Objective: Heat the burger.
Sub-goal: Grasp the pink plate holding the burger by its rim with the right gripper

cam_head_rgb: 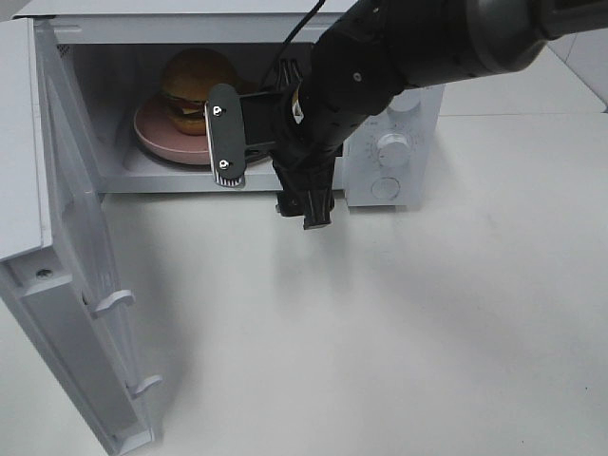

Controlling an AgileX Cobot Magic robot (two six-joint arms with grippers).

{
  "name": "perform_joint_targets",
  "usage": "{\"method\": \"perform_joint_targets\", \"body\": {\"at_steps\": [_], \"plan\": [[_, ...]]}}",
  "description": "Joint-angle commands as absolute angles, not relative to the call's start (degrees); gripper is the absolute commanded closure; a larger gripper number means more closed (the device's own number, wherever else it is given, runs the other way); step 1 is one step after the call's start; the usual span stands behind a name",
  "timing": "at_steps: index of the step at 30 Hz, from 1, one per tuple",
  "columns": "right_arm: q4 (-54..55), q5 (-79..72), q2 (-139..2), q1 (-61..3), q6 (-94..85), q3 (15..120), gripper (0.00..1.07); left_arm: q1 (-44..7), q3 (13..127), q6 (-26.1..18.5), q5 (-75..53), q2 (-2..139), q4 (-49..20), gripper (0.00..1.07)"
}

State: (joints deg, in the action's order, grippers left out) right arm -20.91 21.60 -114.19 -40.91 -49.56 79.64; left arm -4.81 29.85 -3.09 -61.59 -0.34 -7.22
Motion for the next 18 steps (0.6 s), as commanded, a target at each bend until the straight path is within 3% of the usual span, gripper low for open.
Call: {"method": "perform_joint_targets", "body": {"at_steps": [1, 18], "plan": [[-21.0, 22.8, -115.8, -41.0, -49.2, 82.0, 0.25, -4.6, 29.6, -2.9, -61.5, -1.4, -7.7, 0.09], [-21.1, 26.5, -127.3, -41.0, -49.2, 96.3, 0.28, -4.6, 29.6, -2.9, -61.5, -1.4, -7.7, 0.09]]}}
